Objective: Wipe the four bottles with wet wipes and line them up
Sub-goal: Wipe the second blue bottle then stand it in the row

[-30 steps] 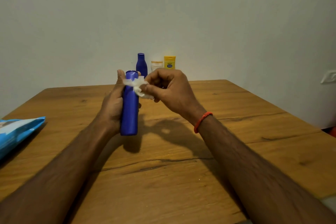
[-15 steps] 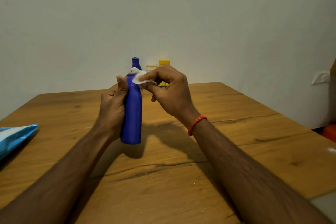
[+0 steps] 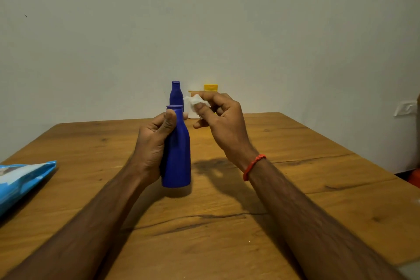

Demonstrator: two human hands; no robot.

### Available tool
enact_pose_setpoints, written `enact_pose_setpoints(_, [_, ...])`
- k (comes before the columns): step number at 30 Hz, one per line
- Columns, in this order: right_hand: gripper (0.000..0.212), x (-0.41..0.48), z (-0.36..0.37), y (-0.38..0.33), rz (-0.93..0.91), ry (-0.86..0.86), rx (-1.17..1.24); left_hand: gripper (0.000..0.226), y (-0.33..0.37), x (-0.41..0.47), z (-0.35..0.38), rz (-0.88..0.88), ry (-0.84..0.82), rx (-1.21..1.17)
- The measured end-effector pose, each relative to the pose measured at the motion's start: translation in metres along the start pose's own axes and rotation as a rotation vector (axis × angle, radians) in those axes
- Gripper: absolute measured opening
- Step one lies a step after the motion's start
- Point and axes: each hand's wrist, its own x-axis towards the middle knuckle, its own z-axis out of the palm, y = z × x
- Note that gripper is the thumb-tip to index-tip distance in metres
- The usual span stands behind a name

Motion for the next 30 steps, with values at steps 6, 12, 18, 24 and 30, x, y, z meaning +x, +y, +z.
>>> enact_pose_setpoints(6, [0.021, -0.002, -0.004, -0.004, -0.112, -0.061, 0.01, 0.093, -0.001, 0.005, 0.0, 0.066, -0.027, -0.014])
enact_pose_setpoints(12, [0.02, -0.006, -0.003, -0.005, -0.065, -0.118, -0.03, 0.104, -0.005, 0.009, -0.002, 0.128, -0.013, 0.093])
enact_pose_setpoints(18, [0.018, -0.012, 0.004, -0.008, -0.25, -0.263, -0.118, 0.098, -0.005, 0.008, -0.004, 0.089, -0.033, 0.138])
enact_pose_setpoints(24, [0.027, -0.013, 0.012, -0.006, -0.547, -0.275, -0.421, 0.087, -0.009, 0.005, -0.007, 0.118, -0.092, 0.245])
enact_pose_setpoints(30, [0.017, -0.007, 0.007, 0.001, -0.493, -0.021, -0.436, 0.123, -0.006, 0.003, -0.001, -0.037, -0.14, 0.035])
